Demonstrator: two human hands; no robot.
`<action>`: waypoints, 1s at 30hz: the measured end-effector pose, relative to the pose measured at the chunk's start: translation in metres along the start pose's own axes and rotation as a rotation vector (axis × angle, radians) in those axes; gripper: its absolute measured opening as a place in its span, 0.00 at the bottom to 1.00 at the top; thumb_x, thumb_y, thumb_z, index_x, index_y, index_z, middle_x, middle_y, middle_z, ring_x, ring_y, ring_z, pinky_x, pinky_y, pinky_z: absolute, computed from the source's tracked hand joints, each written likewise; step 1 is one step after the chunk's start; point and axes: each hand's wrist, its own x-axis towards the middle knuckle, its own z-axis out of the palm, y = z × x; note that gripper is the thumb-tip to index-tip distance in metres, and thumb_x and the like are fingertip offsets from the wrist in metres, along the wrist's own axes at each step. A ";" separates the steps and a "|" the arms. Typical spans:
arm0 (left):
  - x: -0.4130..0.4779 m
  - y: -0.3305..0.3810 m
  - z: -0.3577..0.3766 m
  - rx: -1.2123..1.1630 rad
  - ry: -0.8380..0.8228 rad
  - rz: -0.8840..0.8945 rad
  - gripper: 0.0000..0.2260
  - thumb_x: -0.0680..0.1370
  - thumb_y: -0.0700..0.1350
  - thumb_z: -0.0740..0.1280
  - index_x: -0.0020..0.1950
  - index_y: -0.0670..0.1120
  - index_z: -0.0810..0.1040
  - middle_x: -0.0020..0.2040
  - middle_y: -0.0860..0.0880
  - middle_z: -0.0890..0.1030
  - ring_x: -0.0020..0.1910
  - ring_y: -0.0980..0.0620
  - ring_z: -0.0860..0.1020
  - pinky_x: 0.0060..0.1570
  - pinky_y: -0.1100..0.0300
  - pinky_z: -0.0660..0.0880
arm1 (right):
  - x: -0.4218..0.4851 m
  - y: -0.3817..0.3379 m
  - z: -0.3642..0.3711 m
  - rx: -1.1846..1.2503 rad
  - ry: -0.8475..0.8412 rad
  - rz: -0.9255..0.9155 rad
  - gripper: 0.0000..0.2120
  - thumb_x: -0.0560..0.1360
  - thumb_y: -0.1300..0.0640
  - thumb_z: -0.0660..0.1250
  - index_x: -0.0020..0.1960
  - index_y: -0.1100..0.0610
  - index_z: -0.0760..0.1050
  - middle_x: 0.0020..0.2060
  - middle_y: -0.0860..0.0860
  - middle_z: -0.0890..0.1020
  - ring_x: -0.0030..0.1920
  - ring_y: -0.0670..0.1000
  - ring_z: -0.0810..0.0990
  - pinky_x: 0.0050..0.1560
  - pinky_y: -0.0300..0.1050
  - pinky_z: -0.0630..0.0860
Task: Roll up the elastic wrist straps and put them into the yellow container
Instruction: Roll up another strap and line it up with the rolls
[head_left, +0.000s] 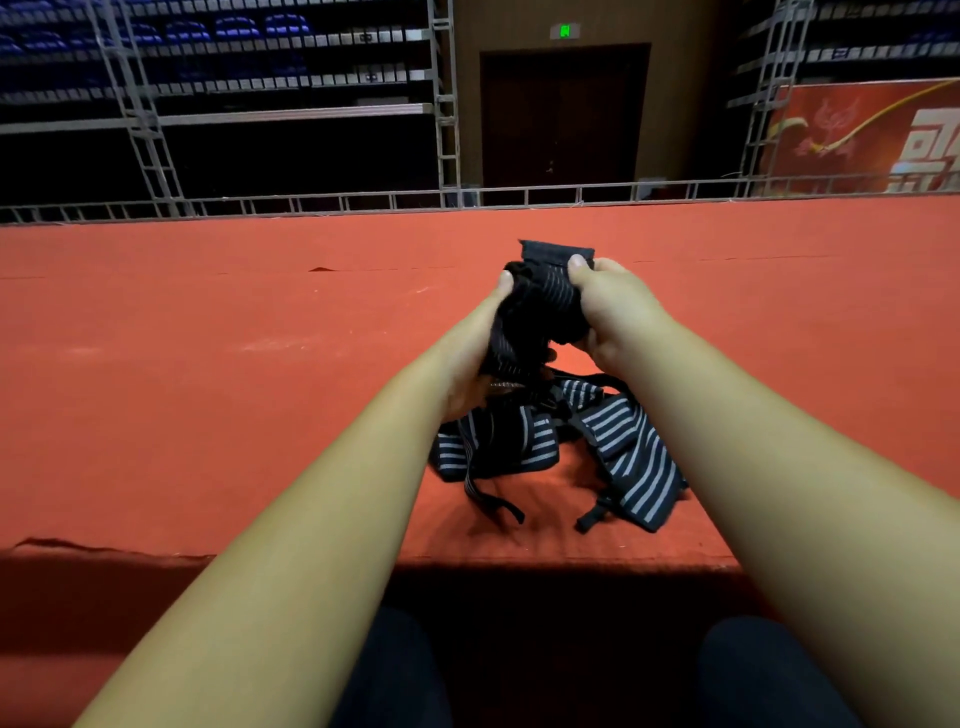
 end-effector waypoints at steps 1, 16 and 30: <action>-0.002 -0.005 -0.001 -0.034 -0.025 0.000 0.40 0.80 0.79 0.52 0.67 0.49 0.85 0.60 0.41 0.88 0.57 0.42 0.86 0.62 0.47 0.80 | 0.000 0.001 0.000 0.037 0.035 -0.011 0.10 0.89 0.51 0.59 0.59 0.55 0.77 0.60 0.59 0.86 0.59 0.59 0.87 0.57 0.59 0.86; 0.020 -0.037 -0.021 0.178 0.160 0.088 0.50 0.69 0.52 0.81 0.85 0.53 0.57 0.70 0.50 0.77 0.63 0.51 0.82 0.58 0.51 0.81 | -0.006 0.004 -0.007 -0.516 0.060 -0.216 0.13 0.88 0.48 0.60 0.60 0.55 0.78 0.51 0.54 0.84 0.53 0.61 0.84 0.54 0.57 0.84; -0.013 -0.022 0.003 -0.057 -0.282 -0.063 0.12 0.83 0.40 0.69 0.65 0.37 0.81 0.56 0.38 0.85 0.52 0.41 0.84 0.61 0.44 0.79 | -0.004 -0.008 -0.008 -0.264 0.165 -0.287 0.17 0.87 0.44 0.59 0.65 0.54 0.78 0.57 0.55 0.85 0.58 0.60 0.85 0.64 0.63 0.81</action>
